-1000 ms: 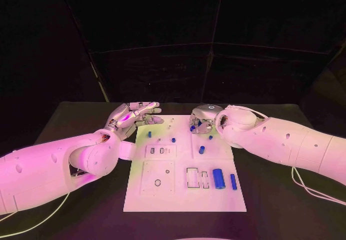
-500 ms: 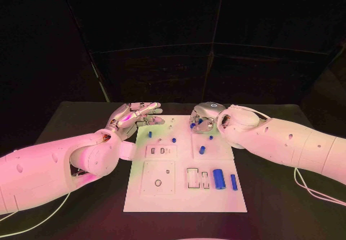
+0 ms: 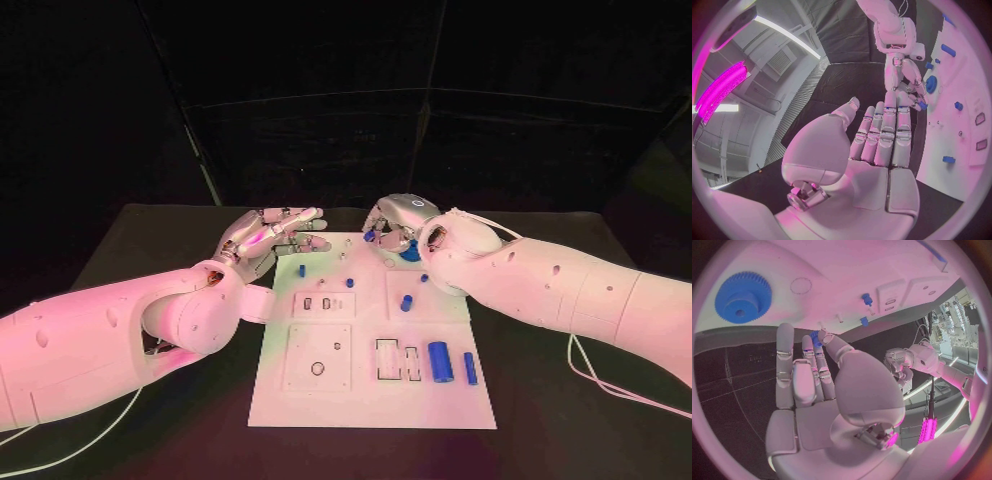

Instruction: Assemble the parts on the task board

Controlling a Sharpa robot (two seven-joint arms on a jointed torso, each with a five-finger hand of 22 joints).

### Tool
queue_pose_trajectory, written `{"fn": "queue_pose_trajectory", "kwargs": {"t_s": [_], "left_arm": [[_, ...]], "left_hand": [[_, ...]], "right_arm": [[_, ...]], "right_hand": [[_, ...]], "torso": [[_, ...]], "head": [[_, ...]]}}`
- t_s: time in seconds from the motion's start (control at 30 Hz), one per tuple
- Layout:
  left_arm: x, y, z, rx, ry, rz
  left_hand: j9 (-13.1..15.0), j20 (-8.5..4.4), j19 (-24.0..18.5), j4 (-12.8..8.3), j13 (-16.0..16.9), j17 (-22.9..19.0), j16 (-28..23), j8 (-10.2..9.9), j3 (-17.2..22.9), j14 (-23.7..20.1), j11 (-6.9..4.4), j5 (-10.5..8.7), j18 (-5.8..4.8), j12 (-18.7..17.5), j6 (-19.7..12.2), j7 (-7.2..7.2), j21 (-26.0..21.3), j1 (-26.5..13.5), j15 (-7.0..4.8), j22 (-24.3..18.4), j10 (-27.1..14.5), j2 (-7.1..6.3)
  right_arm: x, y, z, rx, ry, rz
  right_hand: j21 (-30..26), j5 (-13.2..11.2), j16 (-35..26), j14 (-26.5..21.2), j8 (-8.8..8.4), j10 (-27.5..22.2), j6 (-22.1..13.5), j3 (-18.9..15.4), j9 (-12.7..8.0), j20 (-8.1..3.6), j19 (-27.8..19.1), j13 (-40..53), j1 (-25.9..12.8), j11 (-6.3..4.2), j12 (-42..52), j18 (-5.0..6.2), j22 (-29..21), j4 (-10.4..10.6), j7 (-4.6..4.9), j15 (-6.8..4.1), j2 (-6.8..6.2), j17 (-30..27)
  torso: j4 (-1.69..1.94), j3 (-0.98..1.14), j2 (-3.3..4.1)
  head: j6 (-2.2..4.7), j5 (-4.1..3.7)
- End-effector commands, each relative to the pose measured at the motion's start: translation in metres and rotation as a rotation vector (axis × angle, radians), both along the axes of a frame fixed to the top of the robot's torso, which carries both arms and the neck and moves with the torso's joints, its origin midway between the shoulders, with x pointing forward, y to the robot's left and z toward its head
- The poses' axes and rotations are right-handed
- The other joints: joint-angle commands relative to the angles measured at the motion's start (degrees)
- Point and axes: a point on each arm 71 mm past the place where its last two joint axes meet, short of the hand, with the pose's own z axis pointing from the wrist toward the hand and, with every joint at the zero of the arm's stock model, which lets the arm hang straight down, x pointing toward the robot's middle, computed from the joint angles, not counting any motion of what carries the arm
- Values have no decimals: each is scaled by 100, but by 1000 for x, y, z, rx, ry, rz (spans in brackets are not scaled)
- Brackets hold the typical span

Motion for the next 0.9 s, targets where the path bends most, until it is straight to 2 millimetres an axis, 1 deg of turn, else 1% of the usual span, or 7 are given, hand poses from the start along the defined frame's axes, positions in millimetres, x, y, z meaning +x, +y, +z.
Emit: {"fn": "queue_pose_trajectory", "kwargs": {"t_s": [0.03, 0.07, 0.2, 0.3, 0.43, 0.53, 0.9], "left_arm": [[0, -2, 3, -3, -12, -16], [0, -3, 3, -4, -13, -17], [0, -5, 5, -5, -14, -22], [0, -6, 5, -5, -14, -24], [1, -6, 6, -4, -14, -26], [1, -6, 7, -4, -14, -27], [1, -6, 7, 0, -10, -26]], "left_hand": [[-9, 1, 24, 26, -7, 9, 19, -39, 15, 51, 31, 16, 25, -21, -1, 24, 2, -15, 6, -7, -1, -20], [-9, 1, 24, 26, -7, 9, 19, -39, 15, 51, 31, 16, 25, -21, -1, 24, 2, -15, 6, -7, -1, -20], [-9, 1, 24, 26, -7, 9, 19, -39, 15, 51, 31, 16, 25, -21, -1, 24, 2, -15, 6, -7, -1, -20], [-9, 1, 24, 26, -7, 9, 19, -39, 15, 51, 31, 16, 25, -21, -1, 24, 2, -15, 6, -7, -1, -20], [-8, 1, 26, 28, -7, 13, 18, -38, 15, 50, 31, 16, 24, -22, 2, 22, -1, -18, 7, -8, 2, -20], [-8, 1, 26, 28, -7, 13, 18, -38, 15, 50, 31, 16, 24, -22, 2, 22, -1, -18, 7, -8, 2, -20], [-8, 1, 26, 28, -7, 13, 18, -38, 15, 50, 31, 16, 24, -22, 2, 22, -1, -18, 7, -8, 2, -20]], "right_arm": [[4, 4, 4, 30, -11, -23], [5, 6, 4, 28, -9, -23], [7, 14, 3, 21, -6, -21], [9, 18, 3, 14, -2, -17], [11, 21, 4, 4, 3, -12], [12, 24, 4, -3, 10, -9], [15, 31, 0, -46, 51, -2]], "right_hand": [[32, -30, 45, 226, 13, 18, 10, 42, 20, 1, -38, 0, -26, 8, 16, 27, 11, 17, 21, -38, 13, 16], [36, -31, 48, 227, 11, 13, 7, 46, 19, 1, -40, -1, -30, 9, 14, 26, 13, 21, 23, -37, 11, 19], [40, -34, 55, 228, 9, 9, 4, 51, 19, 2, -42, -1, -33, 11, 12, 26, 16, 25, 24, -36, 10, 31], [43, -36, 55, 228, 7, 5, 1, 55, 19, 2, -43, -2, -36, 12, 10, 25, 18, 28, 25, -35, 8, 29], [55, -54, 60, 227, 1, -4, -6, 66, 18, 5, -50, -3, -50, 16, 6, 24, 25, 44, 29, -31, 4, 32], [57, -58, 62, 227, 1, -5, -7, 67, 18, 5, -51, -3, -52, 17, 6, 24, 26, 47, 29, -30, 3, 34], [75, -84, 82, 229, -13, -20, -29, 78, 15, 10, -62, -3, -72, 22, 0, 23, 37, 64, 35, -25, -22, 59]], "torso": [[12, -1, 23], [17, -4, 35], [37, -7, 51], [43, -18, 56], [44, -17, 67], [38, -8, 63], [43, -14, 68]], "head": [[-3, 4], [19, 11], [2, 0], [6, -4], [-16, 16], [-36, 34], [-52, 32]]}}
